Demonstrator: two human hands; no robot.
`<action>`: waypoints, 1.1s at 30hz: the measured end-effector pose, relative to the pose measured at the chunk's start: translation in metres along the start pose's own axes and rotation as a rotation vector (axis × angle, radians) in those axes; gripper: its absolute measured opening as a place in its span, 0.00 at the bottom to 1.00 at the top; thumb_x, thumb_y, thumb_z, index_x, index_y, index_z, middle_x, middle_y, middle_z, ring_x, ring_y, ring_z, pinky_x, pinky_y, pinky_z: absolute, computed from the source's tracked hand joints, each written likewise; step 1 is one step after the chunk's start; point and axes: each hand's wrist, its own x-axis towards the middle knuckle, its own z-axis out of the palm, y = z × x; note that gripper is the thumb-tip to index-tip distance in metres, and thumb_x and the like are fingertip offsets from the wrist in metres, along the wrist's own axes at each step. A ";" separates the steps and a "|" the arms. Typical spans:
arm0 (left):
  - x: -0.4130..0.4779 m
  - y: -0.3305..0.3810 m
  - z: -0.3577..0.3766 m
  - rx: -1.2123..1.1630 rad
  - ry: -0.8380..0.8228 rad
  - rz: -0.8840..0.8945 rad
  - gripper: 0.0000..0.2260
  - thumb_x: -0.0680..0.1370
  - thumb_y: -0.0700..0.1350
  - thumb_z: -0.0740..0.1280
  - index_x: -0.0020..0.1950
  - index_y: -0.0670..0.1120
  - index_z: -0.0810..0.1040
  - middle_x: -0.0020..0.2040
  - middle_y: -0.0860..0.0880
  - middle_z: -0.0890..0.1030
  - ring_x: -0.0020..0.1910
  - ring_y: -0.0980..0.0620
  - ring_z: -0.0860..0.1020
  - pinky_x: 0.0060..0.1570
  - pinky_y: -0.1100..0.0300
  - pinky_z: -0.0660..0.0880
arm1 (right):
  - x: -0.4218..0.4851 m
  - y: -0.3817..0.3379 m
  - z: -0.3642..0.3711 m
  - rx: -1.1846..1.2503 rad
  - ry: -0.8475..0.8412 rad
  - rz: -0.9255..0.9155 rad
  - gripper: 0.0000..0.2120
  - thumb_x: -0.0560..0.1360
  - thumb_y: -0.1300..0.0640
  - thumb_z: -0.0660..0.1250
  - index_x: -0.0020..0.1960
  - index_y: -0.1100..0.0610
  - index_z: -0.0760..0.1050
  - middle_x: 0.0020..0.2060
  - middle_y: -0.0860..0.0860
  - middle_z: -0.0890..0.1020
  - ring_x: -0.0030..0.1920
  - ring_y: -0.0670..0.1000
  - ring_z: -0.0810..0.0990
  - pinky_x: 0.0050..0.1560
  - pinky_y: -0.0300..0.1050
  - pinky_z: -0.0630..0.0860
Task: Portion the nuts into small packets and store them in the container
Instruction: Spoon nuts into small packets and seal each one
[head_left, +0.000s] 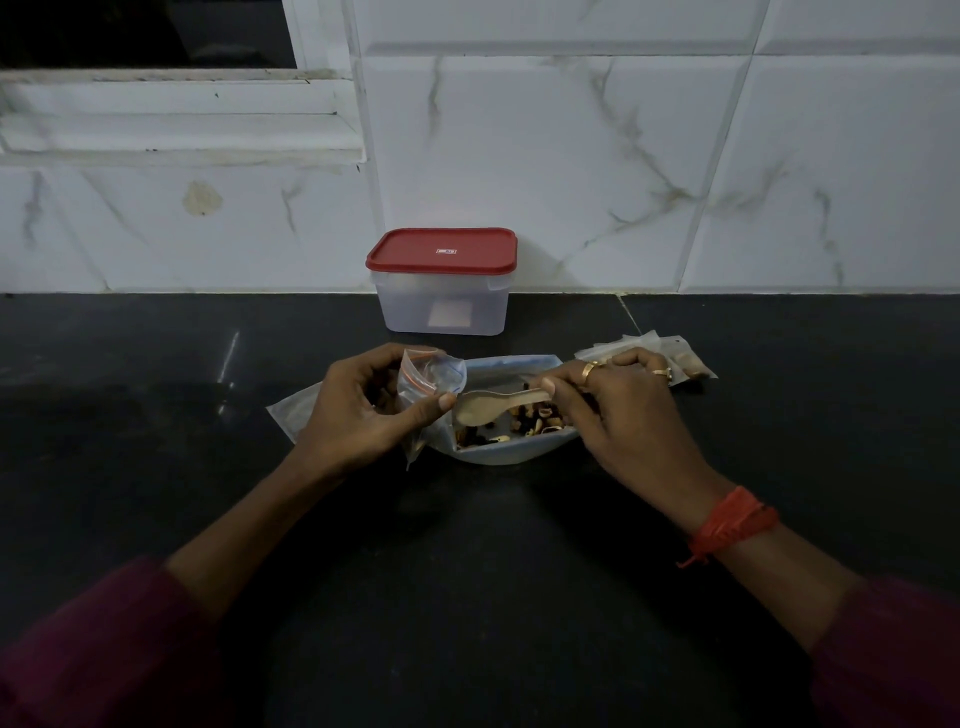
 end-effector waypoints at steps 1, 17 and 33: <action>0.000 0.000 0.000 0.001 0.002 0.003 0.20 0.70 0.51 0.75 0.60 0.48 0.80 0.51 0.54 0.85 0.51 0.56 0.84 0.49 0.61 0.81 | 0.000 0.002 -0.001 -0.007 0.023 0.017 0.20 0.81 0.42 0.54 0.56 0.49 0.82 0.32 0.41 0.80 0.39 0.44 0.79 0.61 0.51 0.66; 0.000 0.001 0.002 0.003 0.006 -0.012 0.18 0.69 0.53 0.74 0.59 0.53 0.80 0.51 0.56 0.85 0.51 0.57 0.83 0.49 0.63 0.81 | -0.008 -0.007 0.003 0.035 -0.043 0.017 0.15 0.82 0.45 0.59 0.56 0.48 0.83 0.28 0.42 0.79 0.36 0.41 0.76 0.61 0.44 0.61; -0.001 0.002 0.001 0.000 0.004 0.000 0.18 0.70 0.51 0.74 0.58 0.50 0.81 0.50 0.56 0.85 0.51 0.57 0.84 0.47 0.65 0.80 | -0.006 -0.005 -0.005 0.060 -0.118 -0.037 0.12 0.79 0.46 0.62 0.56 0.42 0.82 0.26 0.29 0.70 0.36 0.30 0.72 0.60 0.44 0.60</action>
